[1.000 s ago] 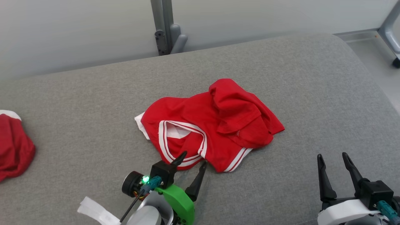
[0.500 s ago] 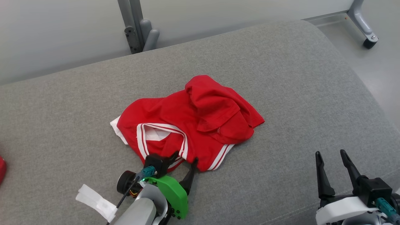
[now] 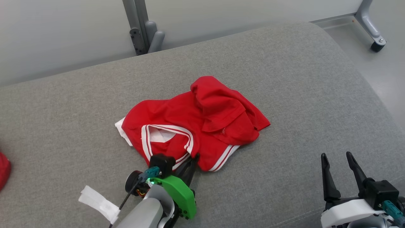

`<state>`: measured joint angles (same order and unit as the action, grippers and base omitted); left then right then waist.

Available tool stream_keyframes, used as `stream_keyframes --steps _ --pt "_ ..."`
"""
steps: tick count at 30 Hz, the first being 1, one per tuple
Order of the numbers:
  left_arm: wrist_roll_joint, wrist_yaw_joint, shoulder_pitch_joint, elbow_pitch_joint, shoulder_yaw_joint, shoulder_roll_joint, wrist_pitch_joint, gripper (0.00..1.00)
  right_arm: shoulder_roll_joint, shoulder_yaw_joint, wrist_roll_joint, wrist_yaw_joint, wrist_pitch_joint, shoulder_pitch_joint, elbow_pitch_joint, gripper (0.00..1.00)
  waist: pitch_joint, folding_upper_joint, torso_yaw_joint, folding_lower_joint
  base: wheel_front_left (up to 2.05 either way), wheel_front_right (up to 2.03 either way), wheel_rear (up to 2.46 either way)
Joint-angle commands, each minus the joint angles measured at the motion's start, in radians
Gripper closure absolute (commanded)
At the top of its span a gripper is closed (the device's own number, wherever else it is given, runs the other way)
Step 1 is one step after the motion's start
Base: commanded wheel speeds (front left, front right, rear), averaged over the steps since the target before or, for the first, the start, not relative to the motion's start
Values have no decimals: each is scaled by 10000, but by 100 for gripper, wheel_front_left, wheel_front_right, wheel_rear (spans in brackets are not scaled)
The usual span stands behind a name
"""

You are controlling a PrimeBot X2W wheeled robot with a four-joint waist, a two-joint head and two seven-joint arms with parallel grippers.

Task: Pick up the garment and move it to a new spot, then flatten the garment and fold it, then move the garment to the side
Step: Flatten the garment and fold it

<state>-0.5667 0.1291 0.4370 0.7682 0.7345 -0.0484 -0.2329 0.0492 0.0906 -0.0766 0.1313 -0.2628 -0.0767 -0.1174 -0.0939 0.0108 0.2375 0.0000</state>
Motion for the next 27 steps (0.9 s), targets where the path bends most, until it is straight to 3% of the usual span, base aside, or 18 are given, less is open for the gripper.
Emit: stream_keyframes --steps 1,5,12,18,19,23,27 --pt "-251 13 145 -91 -119 -39 -117 100 22 53 -82 -10 -31 -6 8 0 24 -108 -55 0 0 0 0" --pt "-1126 15 -98 -1125 -1144 -199 -278 100 21 130 -120 -10 -31 -205 28 0 161 -108 -204 0 0 0 0" --pt "-2035 -290 -610 -4497 -2581 -1397 -16 100 22 220 -101 -10 -31 -455 10 0 436 -108 -611 0 0 0 0" --pt "-2569 -1112 -550 -7916 -3614 -2963 1589 100 25 143 -53 -10 -31 -394 -14 0 626 -108 -876 0 0 0 0" --pt "-2569 -1112 -550 -7916 -3614 -2963 1589 100 25 143 -53 -10 -31 -394 -14 0 626 -108 -876 0 0 0 0" --pt "-3260 -1546 -90 -9574 -4483 -3967 2892 100 22 93 -12 -10 -31 -327 -44 0 723 -108 -903 0 0 0 0" --pt "-3703 -1931 597 -10336 -5254 -4921 4013 100 24 41 21 -10 -31 -296 -96 0 819 -108 -823 0 0 0 0"
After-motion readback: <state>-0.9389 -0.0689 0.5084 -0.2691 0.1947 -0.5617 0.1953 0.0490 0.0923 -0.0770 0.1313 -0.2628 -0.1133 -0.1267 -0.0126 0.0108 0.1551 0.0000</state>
